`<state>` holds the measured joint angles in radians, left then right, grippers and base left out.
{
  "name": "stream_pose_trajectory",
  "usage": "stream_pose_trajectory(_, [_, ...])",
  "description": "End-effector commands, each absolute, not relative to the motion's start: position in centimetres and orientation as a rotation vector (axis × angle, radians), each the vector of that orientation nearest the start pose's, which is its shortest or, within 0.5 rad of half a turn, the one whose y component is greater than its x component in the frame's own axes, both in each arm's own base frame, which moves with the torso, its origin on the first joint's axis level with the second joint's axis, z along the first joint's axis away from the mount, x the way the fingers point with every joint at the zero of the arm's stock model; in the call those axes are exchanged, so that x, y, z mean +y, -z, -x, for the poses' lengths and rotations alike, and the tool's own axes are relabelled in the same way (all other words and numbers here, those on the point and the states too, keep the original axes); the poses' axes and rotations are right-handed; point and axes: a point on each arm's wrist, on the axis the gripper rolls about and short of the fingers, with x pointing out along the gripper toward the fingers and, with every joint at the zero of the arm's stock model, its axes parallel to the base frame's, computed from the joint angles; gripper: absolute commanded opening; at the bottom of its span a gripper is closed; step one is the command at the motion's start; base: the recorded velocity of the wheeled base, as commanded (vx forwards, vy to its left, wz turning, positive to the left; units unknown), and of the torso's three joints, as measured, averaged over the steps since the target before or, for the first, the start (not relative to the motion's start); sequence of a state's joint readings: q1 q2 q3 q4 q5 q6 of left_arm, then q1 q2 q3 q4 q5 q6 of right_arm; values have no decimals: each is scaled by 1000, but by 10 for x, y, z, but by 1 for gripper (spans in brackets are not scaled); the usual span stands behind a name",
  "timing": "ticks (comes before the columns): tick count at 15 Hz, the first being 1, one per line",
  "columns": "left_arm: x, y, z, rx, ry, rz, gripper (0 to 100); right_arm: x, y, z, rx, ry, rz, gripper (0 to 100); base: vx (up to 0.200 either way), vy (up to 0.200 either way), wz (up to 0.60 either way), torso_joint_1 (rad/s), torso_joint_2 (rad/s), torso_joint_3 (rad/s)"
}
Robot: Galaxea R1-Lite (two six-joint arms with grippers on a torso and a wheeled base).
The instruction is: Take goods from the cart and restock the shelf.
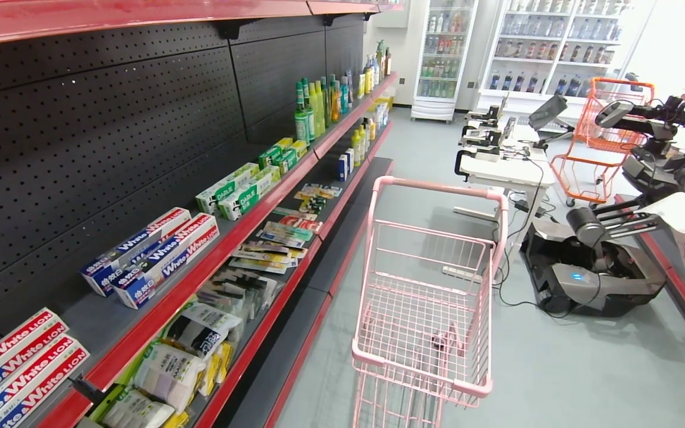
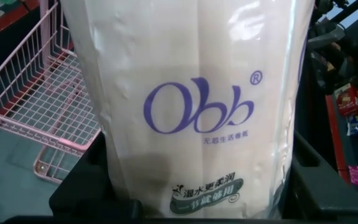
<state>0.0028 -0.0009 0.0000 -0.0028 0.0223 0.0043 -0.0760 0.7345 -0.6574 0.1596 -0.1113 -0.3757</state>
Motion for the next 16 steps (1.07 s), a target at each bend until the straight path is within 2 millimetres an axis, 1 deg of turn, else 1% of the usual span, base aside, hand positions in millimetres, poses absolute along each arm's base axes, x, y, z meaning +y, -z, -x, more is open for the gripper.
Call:
stream_pose_trajectory(1, [0, -76, 23, -3, -26, -5, 100, -7, -238, -59, 279, 136, 379, 0, 0, 0, 0, 76, -168, -85])
stream_pose_trajectory(6, [0, -76, 23, -3, -26, -5, 100, -7, -241, -67, 268, 135, 380, 0, 0, 0, 0, 81, -166, -83])
stream_pose_trajectory(10, [0, -76, 23, -3, -26, -5, 100, -7, -241, -68, 273, 130, 389, 0, 0, 0, 0, 72, -152, -72])
stream_pose_trajectory(15, [0, -76, 23, -3, -26, -5, 100, -8, -238, -70, 290, 127, 397, 0, 0, 0, 0, 70, -137, -70])
stream_pose_trajectory(16, [0, -76, 23, -3, -26, -5, 100, -8, -236, -70, 301, 129, 423, 0, 0, 0, 0, 80, -149, -71])
